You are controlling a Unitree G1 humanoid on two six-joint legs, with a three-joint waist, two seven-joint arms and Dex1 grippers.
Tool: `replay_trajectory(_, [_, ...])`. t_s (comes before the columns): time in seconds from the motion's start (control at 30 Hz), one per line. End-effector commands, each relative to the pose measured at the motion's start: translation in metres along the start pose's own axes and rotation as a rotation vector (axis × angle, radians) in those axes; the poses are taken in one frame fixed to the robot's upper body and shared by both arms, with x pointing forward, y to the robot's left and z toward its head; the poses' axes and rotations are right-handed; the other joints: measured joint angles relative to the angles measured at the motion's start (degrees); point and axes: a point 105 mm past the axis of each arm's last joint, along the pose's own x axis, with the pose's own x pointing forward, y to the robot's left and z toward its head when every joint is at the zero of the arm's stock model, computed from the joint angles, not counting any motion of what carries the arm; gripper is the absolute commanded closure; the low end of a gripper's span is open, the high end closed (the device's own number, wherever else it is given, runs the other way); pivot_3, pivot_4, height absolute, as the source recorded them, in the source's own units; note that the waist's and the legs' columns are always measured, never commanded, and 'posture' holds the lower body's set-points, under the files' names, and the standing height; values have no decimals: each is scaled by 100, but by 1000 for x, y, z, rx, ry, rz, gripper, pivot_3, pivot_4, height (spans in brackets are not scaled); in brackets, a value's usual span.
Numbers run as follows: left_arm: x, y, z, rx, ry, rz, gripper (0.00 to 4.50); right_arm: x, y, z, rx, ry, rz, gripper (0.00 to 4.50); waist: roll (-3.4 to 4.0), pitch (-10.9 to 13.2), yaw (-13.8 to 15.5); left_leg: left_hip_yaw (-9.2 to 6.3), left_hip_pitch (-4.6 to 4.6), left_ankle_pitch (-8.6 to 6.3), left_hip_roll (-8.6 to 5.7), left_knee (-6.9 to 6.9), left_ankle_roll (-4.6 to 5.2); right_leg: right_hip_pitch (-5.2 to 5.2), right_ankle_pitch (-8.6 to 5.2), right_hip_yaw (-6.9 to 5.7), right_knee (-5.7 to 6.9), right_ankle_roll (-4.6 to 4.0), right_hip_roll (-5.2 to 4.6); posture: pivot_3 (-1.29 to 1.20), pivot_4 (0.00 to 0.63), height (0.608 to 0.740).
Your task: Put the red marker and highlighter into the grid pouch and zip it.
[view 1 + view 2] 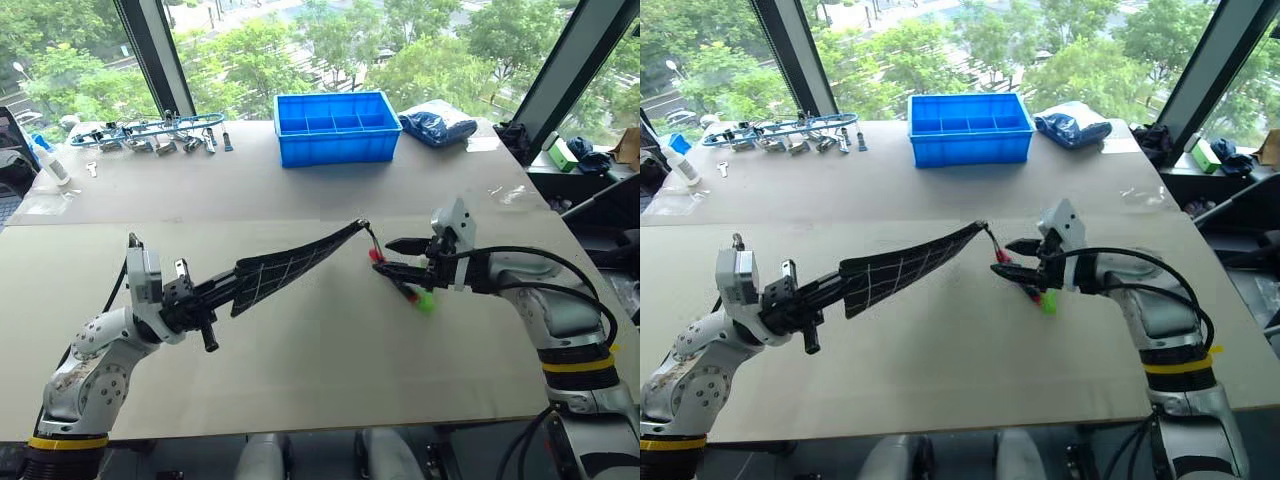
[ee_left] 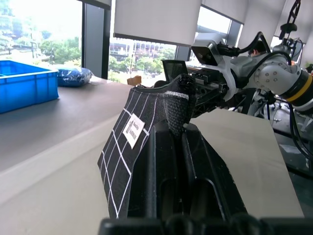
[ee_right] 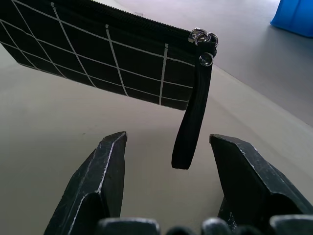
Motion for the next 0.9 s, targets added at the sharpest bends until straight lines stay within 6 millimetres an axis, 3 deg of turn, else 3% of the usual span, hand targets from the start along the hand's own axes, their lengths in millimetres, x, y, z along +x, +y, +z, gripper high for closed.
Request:
replay_trajectory(0.03, [-5,0,-11,128,45,9,4500,1,-2,16,-64,-44,-10,1476,0,0,32,0,-2,0,0,0,0,1,0,-4,-1,0,-1,0,150,740])
replay_trajectory(0.2, [-11,5,-20,251,61,49,4500,-2,-3,19,-69,-47,-2,1476,0,0,65,3,-3,0,1,1,0,1,0,-5,-3,0,-4,0,150,740])
replay_trajectory(0.37, [-4,14,-4,277,-30,105,4500,-9,7,18,-41,-41,71,1476,0,0,91,-3,-5,-1,1,1,1,2,0,-7,-3,0,-7,0,150,740])
replay_trajectory(0.6, [4,8,-1,291,-35,48,4500,13,-13,1,-4,0,-69,1476,-1,0,55,-10,-2,-1,3,1,1,2,1,-4,-1,1,-3,0,150,740])
replay_trajectory(0.9, [9,-3,-6,266,-33,-22,4500,41,-10,-4,43,24,-57,1476,0,0,20,-4,-6,-1,2,1,1,0,1,-6,-1,1,-4,0,150,740])
